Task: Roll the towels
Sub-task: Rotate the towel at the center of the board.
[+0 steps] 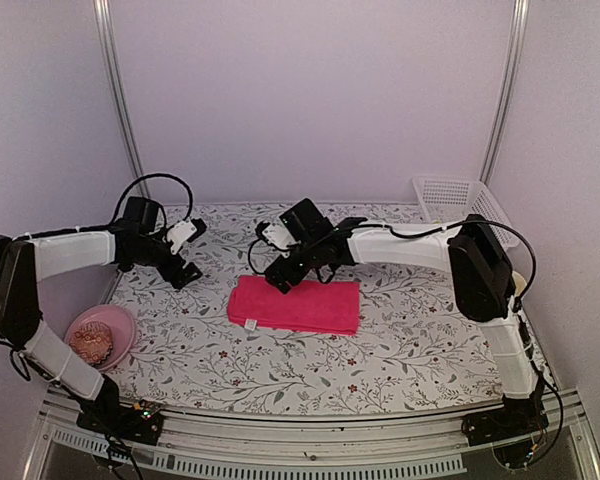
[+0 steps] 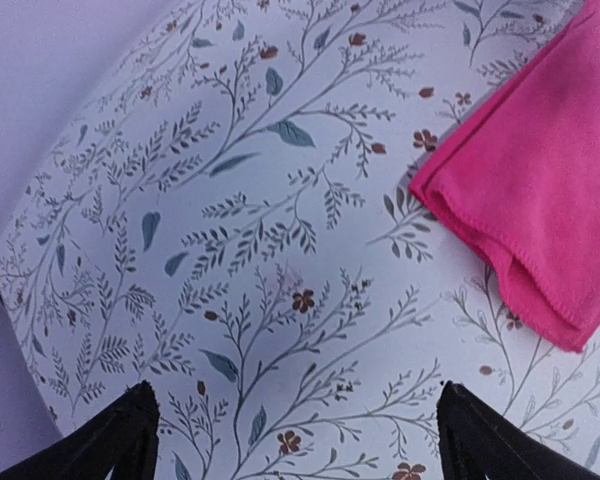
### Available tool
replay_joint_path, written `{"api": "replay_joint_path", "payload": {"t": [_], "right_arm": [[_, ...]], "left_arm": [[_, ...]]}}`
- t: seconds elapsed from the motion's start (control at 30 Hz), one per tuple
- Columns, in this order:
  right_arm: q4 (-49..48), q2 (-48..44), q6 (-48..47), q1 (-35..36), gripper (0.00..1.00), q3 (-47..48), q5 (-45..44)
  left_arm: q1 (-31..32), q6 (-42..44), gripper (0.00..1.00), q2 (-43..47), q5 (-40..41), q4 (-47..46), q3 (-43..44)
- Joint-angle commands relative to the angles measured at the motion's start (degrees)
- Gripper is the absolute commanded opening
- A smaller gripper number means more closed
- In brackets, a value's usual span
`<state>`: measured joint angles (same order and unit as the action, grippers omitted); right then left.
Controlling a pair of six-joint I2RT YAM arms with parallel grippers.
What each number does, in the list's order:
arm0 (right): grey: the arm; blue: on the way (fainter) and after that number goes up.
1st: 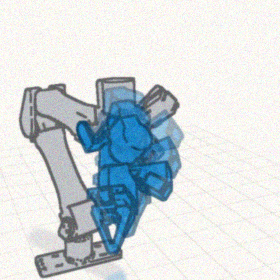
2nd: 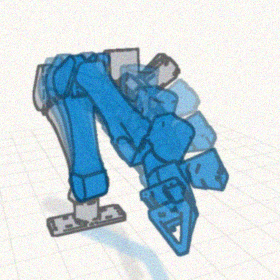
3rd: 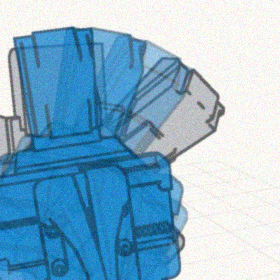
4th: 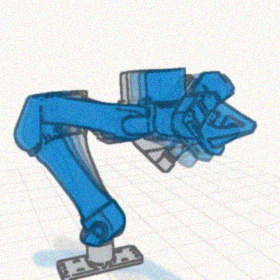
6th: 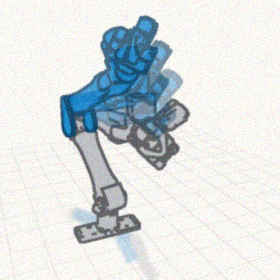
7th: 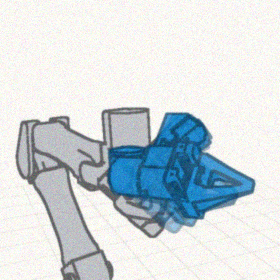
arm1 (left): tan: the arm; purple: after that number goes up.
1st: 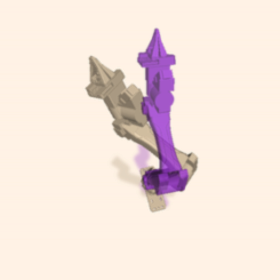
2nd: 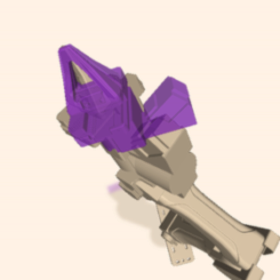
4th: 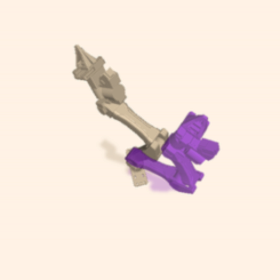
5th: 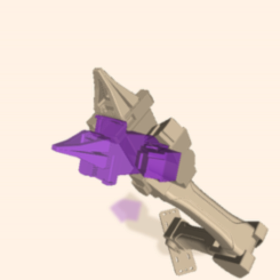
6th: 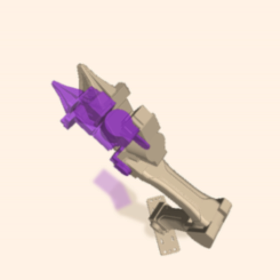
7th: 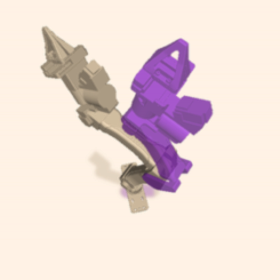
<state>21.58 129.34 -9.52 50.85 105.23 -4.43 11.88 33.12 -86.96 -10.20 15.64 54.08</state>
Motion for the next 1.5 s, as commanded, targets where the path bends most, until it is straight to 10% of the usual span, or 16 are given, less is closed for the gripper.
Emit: {"api": "replay_joint_path", "payload": {"t": [0.0, 0.6, 1.0, 1.47], "right_arm": [[0.99, 8.72, 1.19, 1.16, 0.99, 10.18, -2.83], [-0.94, 24.08, 0.37, 1.52, 0.99, 17.44, -15.83], [2.38, 10.28, 16.89, -14.37, 0.99, 1.91, -16.16], [1.56, -13.94, 8.16, -14.73, 0.99, -14.23, -13.32]], "left_arm": [[-3.61, 0.87, 0.97, 6.73, -6.55, -0.44, -6.73], [-7.28, 0.42, 0.97, 11.96, -7.78, -3.19, -12.59], [-7.47, 0.54, 0.97, 12.10, -6.87, -3.82, -12.95], [-7.10, 4.68, 0.97, 14.23, -14.64, -0.97, -13.37]]}}
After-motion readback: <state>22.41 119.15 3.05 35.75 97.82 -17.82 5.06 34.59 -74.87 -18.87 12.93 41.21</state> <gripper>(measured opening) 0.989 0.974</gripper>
